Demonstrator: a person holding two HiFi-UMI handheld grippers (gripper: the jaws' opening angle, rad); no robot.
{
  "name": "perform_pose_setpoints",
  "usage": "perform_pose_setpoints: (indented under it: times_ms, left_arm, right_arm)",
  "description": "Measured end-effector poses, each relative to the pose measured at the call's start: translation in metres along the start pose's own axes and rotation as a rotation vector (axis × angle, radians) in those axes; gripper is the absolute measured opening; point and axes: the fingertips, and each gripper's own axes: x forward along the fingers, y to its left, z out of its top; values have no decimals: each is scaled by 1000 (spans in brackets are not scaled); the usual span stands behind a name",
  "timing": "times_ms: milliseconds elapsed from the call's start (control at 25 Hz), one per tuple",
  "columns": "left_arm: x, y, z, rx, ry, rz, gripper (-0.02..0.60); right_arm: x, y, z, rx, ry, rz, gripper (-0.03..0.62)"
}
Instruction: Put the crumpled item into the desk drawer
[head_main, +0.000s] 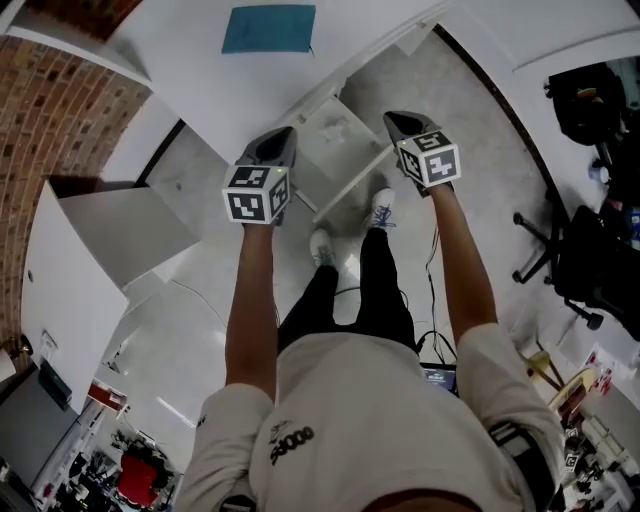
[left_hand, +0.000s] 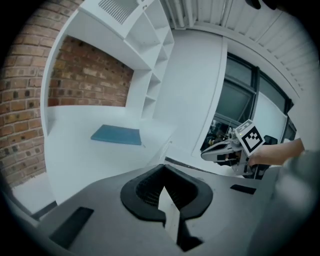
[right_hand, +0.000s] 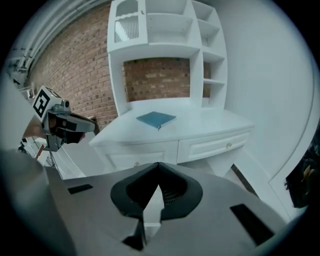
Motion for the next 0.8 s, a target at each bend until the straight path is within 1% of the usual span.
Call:
perform_pose_setpoints:
  times_ms: [120, 280, 440, 560, 800]
  left_arm:
    - [-19, -13, 30, 56, -39, -21, 14]
    - [-37, -29, 75, 104, -107, -47, 14]
    - [-55, -49, 106, 213, -139, -52, 14]
    - [-69, -65, 127, 301, -158, -54, 14]
    - [-103, -87, 163, 405, -247, -80, 14]
  right_arm:
    - [-40, 4, 36, -17, -84, -38, 6]
    - [-90, 11, 79, -55, -173, -84, 6]
    - [-132, 26, 107, -97, -224, -125, 6]
    - [-160, 29, 128, -116, -260, -182, 6]
    - [-208, 42, 162, -185, -327, -263, 6]
